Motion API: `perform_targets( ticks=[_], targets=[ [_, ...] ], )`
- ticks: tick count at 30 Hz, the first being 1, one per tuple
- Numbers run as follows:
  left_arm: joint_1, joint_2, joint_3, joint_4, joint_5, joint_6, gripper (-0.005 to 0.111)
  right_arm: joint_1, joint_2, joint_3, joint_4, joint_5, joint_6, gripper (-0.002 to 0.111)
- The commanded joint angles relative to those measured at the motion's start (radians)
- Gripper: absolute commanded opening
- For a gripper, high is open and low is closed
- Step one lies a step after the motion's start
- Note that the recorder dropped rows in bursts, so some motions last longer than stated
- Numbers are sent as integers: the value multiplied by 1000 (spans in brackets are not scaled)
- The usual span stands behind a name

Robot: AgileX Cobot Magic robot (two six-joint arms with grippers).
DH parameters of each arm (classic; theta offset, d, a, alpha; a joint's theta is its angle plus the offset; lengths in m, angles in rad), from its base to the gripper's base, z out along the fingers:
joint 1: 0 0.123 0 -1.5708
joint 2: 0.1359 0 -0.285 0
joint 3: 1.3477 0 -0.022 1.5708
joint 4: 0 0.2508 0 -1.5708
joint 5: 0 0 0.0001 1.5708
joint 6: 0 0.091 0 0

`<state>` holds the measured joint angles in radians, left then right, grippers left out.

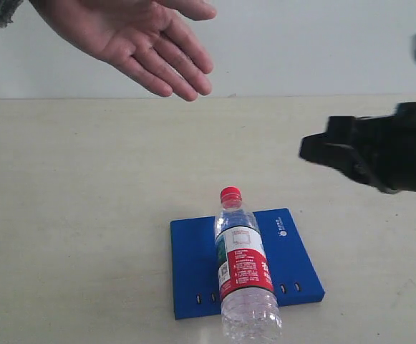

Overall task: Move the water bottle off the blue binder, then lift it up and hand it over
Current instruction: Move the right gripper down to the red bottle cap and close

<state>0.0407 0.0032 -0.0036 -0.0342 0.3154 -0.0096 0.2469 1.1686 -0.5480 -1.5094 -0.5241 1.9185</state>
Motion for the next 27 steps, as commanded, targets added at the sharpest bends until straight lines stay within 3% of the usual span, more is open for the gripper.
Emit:
perform_targets(
  ticks=[1,4,8,10,21,27],
  targets=[
    [-4,-3,4,1,-8,3,4,3,226,-173,-235,-111,166,2],
    [-4,-3,4,1,-8,3,4,3,264,-221,-235,-34,173,15],
    [-4,-3,4,1,-8,3,4,3,307,-259,-228,60,181,45],
    [-4,-3,4,1,-8,3,4,2,346,-279,-225,57,181,50],
    [-4,-3,4,1,-8,3,4,2,627,-430,-231,-4,181,50],
    [-4,-3,4,1,-8,3,4,2,742,-542,-231,-151,181,50]
  ],
)
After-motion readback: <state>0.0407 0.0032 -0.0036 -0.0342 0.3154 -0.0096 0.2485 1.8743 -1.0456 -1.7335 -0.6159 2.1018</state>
